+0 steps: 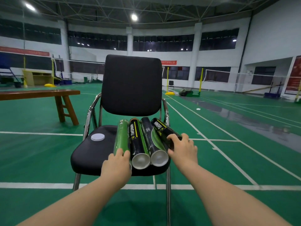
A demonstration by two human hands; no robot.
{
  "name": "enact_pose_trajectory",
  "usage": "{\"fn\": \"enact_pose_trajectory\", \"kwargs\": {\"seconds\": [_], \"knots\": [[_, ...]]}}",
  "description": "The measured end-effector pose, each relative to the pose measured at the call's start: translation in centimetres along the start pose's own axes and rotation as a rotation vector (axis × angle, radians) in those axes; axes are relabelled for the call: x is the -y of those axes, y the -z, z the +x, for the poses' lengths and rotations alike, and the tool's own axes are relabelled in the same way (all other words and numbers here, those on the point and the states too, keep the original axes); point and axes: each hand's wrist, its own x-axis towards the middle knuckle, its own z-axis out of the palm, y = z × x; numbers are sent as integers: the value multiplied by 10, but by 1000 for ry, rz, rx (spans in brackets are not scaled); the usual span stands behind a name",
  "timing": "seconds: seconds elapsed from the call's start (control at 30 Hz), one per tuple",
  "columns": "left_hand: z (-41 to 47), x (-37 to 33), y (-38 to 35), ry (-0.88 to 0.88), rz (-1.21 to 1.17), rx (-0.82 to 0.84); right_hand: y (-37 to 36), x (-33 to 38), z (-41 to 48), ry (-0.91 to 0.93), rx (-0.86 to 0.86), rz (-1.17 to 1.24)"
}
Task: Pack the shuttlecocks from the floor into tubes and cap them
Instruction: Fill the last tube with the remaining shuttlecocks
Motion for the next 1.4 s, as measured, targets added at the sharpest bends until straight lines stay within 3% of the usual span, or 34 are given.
{"fn": "enact_pose_trajectory", "kwargs": {"seconds": [0.23, 0.4, 0.63, 0.8, 0.93, 1.07, 1.17, 1.4], "knots": [[-6, -10, 12, -30, -52, -131, 24, 27, -6, -60, -206, 269], [-5, -14, 42, -132, -219, -351, 46, 74, -36, -26, -316, 556], [-41, 6, 98, -332, -530, -618, 75, 117, -82, 135, -115, 1200], [-74, 27, 118, -370, -430, -662, 79, 132, -93, 121, -9, 1305], [-92, 47, 120, -298, -411, -648, 72, 159, -105, 32, 95, 1401], [-120, 76, 92, -184, -329, -573, 43, 176, -125, -76, 313, 1386], [-149, 93, 48, -104, -310, -454, 7, 178, -156, -219, 540, 1420], [-194, 100, -50, -7, -260, -82, -84, 147, -217, -429, 867, 1204]]}}
